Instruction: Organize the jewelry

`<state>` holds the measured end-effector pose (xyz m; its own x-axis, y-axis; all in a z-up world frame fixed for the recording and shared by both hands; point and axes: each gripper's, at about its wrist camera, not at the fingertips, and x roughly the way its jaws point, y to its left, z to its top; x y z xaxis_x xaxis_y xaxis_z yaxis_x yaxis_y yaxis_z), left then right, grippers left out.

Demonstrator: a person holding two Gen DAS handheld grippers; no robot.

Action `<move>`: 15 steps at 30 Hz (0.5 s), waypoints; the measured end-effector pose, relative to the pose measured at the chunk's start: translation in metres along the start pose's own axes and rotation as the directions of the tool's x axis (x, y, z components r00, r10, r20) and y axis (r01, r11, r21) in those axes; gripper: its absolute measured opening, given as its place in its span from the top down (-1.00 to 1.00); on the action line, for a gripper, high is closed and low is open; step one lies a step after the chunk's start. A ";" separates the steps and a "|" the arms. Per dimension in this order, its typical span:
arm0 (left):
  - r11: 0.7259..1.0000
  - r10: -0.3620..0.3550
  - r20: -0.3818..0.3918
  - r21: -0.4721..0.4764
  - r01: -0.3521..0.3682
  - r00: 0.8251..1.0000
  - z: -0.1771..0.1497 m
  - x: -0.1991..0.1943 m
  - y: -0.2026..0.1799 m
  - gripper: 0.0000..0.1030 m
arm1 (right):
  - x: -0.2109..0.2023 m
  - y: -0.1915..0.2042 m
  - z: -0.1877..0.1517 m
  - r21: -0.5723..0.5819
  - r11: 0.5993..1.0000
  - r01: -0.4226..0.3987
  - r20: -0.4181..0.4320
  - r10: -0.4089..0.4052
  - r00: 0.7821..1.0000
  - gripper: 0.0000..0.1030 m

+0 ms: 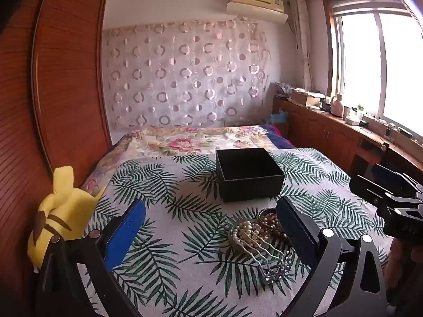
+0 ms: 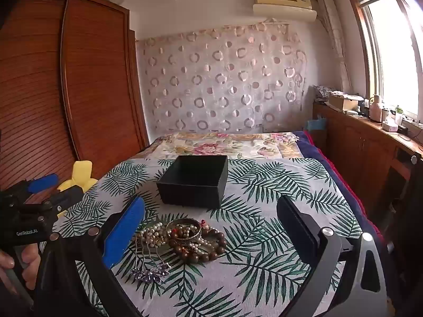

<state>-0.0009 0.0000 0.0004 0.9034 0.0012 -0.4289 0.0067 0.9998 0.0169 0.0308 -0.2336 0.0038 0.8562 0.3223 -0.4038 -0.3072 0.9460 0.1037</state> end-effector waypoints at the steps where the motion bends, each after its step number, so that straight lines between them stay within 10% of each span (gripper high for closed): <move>1: 1.000 -0.002 -0.006 0.000 0.002 1.000 0.000 0.000 0.000 -0.86 | 0.001 0.000 0.000 -0.002 1.000 0.001 -0.008 -0.001 1.000 -0.96; 15: 1.000 -0.006 -0.003 -0.007 0.006 1.000 0.000 0.001 -0.002 -0.86 | 0.000 0.001 0.000 -0.006 1.000 0.001 -0.001 -0.001 1.000 -0.96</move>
<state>0.0004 -0.0019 -0.0001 0.9019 -0.0048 -0.4319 0.0091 0.9999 0.0077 0.0303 -0.2327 0.0039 0.8560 0.3216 -0.4047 -0.3089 0.9460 0.0984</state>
